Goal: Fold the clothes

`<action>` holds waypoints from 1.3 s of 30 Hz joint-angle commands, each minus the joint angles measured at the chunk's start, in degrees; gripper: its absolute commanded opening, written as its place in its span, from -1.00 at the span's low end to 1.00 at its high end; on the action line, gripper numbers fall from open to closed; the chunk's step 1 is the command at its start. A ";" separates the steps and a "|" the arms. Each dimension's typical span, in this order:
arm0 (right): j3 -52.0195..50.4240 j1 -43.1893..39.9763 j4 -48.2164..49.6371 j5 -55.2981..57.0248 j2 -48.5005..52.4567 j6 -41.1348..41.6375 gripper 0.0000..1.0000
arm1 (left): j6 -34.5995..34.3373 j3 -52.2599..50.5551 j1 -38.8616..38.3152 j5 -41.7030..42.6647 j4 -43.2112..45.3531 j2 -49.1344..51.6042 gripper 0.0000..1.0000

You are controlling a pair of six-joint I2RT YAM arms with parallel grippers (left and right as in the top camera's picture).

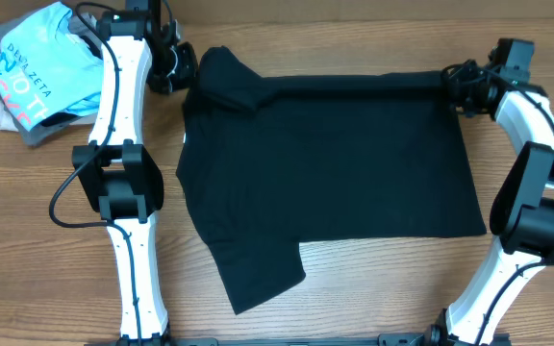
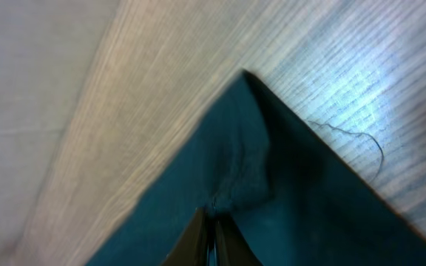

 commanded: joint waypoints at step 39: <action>6.05 -0.98 -14.34 8.46 0.13 -2.16 -0.92 | -0.92 -0.87 -3.28 -9.20 -21.05 0.50 -0.92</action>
